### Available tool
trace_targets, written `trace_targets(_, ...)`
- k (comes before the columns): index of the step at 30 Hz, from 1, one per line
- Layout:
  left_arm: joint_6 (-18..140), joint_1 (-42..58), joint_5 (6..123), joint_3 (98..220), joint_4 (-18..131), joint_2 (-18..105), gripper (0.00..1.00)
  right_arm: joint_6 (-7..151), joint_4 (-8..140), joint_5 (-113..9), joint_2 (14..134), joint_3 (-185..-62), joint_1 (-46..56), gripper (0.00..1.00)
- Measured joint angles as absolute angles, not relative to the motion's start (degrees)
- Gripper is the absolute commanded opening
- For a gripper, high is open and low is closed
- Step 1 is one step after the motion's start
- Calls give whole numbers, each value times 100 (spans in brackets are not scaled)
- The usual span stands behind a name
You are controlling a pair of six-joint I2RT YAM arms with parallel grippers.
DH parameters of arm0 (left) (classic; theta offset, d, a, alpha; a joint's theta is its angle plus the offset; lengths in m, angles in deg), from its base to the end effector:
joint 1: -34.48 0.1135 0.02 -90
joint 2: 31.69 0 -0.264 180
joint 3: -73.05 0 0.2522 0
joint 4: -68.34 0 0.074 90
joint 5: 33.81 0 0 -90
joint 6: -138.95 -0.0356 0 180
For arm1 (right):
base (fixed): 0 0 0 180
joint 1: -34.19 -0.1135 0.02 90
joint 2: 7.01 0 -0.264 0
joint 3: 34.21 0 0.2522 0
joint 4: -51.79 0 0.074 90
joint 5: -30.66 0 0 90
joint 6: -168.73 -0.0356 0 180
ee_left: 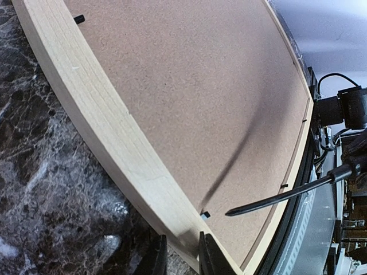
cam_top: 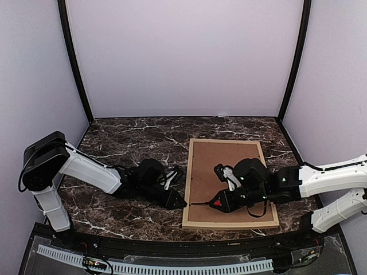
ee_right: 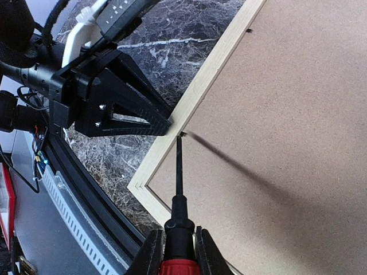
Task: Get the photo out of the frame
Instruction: Hold the photo frame at the center of the board.
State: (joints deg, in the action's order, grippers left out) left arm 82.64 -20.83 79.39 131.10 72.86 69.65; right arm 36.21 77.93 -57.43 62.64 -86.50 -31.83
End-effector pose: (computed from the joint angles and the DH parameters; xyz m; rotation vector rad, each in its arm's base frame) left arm 0.1812 -0.2865 0.1326 0.7114 2.4123 -1.2075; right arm 0.0999 0.2274 0.2103 -0.5358 2.4864 0.9118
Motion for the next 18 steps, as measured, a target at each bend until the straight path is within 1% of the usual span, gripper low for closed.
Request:
trace_targets(6, 8281, -2083, 7935, 13156, 7293, 6998, 20, 3621, 7734, -5743, 6533, -8650, -3183, 0)
trace_targets(18, 8325, -2081, 7957, 13156, 7306, 7011, 17, 3623, 7640, -5752, 6609, -8667, -3183, 0)
